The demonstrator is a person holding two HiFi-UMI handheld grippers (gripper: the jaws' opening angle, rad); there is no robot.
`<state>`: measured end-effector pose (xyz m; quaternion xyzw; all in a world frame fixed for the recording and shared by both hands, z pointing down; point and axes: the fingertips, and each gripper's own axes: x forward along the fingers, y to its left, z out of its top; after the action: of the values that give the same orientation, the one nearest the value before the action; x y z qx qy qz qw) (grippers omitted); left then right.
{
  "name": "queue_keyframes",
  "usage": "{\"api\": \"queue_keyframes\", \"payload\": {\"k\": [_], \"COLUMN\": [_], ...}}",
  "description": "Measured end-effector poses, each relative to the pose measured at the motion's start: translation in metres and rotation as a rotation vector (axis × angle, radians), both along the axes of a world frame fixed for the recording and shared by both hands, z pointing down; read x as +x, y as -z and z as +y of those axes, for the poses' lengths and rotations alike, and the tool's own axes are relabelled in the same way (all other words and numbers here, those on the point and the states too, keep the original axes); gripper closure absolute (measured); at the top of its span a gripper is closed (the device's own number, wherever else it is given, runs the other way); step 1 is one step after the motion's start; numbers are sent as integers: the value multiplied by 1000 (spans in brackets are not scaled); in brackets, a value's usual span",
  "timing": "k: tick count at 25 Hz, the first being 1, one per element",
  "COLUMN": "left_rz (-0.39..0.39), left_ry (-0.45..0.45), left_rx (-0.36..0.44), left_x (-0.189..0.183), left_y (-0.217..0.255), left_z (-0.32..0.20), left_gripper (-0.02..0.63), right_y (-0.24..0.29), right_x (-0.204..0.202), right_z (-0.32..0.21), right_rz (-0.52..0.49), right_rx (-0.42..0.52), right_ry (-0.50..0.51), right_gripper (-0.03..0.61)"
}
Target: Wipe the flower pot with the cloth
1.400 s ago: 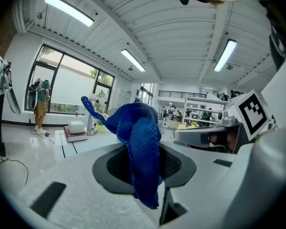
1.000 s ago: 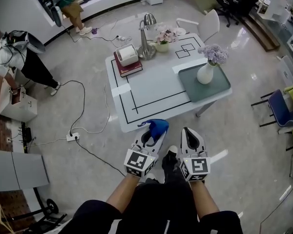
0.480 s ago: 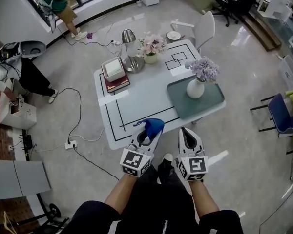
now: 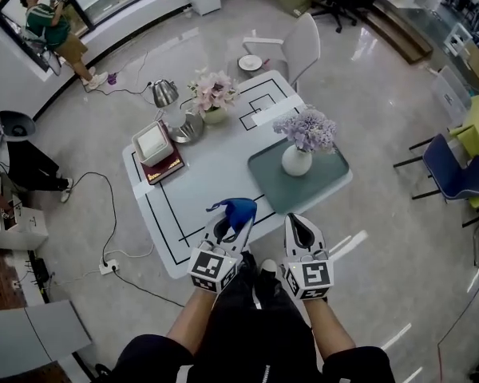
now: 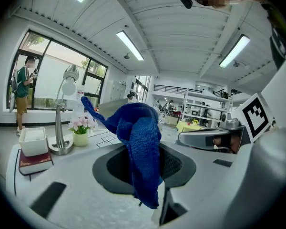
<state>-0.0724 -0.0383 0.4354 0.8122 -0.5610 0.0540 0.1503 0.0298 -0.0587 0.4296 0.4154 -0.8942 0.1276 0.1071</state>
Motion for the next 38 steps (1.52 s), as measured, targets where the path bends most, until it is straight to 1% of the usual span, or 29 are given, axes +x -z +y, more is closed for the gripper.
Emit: {"api": "queue_keyframes", "payload": {"k": [6, 11, 14, 21, 28, 33, 38], "left_rz": [-3, -10, -14, -2, 8, -11, -40], "left_ry": [-112, -227, -268, -322, -350, -382, -404], "left_rx": [0, -3, -5, 10, 41, 43, 29], "left_x": [-8, -3, 1, 20, 36, 46, 50], "left_y": [-11, -25, -35, -57, -79, -96, -113], "left_z": [-53, -92, -116, -168, -218, -232, -235], "left_gripper": [497, 497, 497, 497, 497, 497, 497], "right_y": [-8, -12, -18, -37, -59, -75, -84], "right_x": [-11, -10, -6, 2, 10, 20, 28], "right_z": [-33, -47, -58, -76, -85, -81, -76], "right_rz": [26, 46, 59, 87, 113, 125, 137], "right_rx": [-15, -30, -36, -64, -87, -115, -131], "right_ry": [-87, -174, -207, -228, -233, -250, -259], "right_gripper": [571, 571, 571, 571, 571, 571, 571]}}
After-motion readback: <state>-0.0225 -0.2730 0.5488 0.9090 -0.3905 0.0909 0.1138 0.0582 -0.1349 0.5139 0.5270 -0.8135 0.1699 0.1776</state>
